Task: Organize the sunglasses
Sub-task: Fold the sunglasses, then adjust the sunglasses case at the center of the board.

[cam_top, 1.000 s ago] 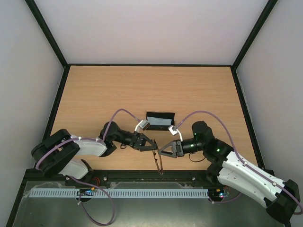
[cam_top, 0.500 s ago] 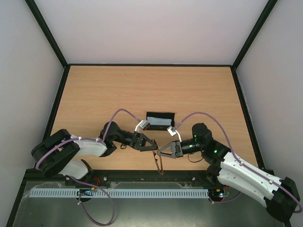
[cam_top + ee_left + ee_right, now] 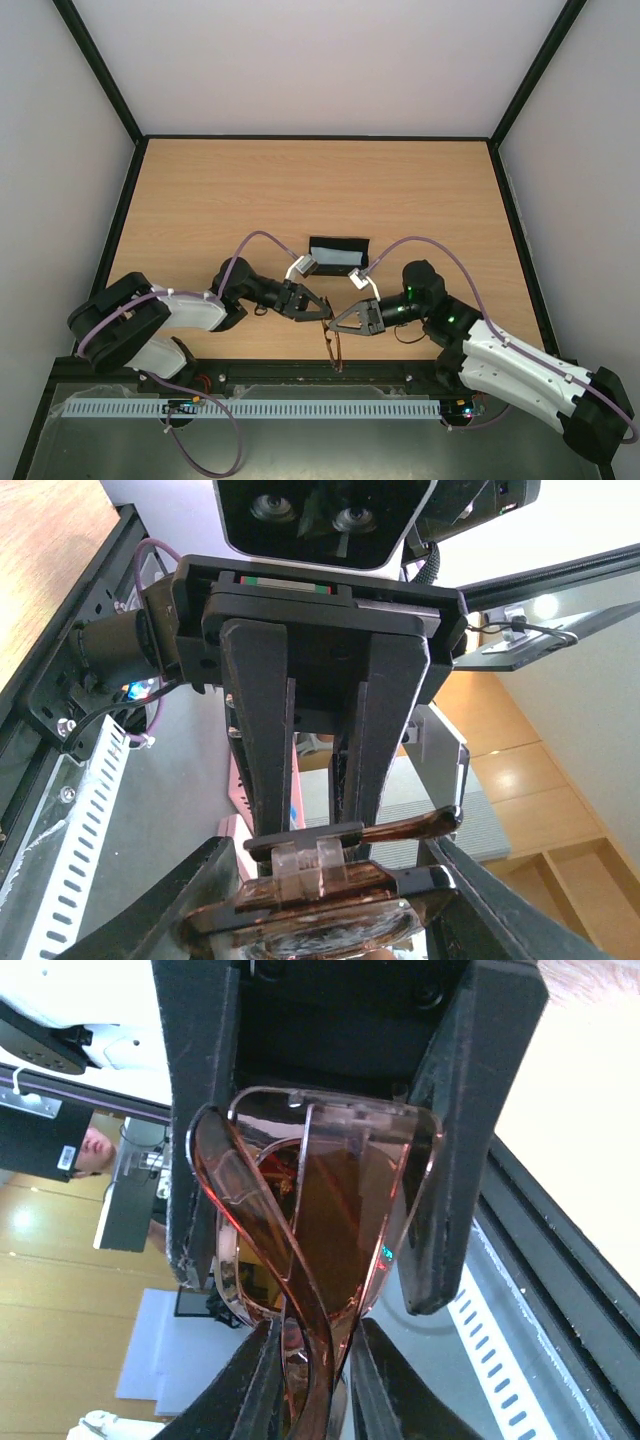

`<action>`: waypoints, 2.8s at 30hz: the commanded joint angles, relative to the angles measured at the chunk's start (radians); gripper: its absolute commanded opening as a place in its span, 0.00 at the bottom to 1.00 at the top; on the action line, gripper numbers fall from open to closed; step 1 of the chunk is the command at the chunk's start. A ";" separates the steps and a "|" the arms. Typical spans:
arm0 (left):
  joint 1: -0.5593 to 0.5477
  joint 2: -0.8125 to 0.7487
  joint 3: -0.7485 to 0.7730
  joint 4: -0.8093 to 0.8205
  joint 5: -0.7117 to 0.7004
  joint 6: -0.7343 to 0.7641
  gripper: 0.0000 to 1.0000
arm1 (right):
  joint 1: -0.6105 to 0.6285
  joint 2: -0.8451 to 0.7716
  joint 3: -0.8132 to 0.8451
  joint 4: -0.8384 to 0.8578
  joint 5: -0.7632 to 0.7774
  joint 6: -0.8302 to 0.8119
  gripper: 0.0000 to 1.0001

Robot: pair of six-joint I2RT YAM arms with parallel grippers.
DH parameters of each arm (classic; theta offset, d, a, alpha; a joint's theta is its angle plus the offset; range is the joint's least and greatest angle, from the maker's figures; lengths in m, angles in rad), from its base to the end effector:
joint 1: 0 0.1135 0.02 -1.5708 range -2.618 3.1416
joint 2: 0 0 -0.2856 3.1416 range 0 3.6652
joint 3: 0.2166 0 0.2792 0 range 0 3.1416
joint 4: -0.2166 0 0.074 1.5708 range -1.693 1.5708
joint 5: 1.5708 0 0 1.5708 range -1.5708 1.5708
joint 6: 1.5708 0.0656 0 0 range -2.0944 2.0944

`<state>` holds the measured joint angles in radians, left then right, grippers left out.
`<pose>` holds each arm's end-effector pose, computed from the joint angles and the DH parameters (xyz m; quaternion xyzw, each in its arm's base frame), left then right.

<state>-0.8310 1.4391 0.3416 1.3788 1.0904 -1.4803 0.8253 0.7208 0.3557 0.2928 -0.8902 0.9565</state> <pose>0.1326 -0.2316 0.2102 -0.2289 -0.6192 0.7510 0.0096 0.0959 0.1790 0.2524 -0.2493 0.6787 0.6762 0.1413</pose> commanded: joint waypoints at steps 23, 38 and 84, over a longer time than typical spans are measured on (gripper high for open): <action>0.194 -0.163 -0.045 0.429 -0.119 -0.097 0.76 | 0.003 -0.021 0.197 -0.451 0.345 -0.226 0.06; 0.246 -0.311 0.280 -0.976 -0.491 0.313 0.75 | -0.207 0.496 0.861 -0.945 0.861 -0.482 0.02; 0.209 0.421 0.695 -1.585 -0.737 0.245 0.11 | -0.210 0.953 1.222 -1.101 1.138 -0.592 0.01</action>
<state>-0.6758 1.8191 0.9710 -0.1501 0.3771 -1.3010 0.6090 1.6493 1.5604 -0.7887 0.2440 0.3992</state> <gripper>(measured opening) 0.116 0.124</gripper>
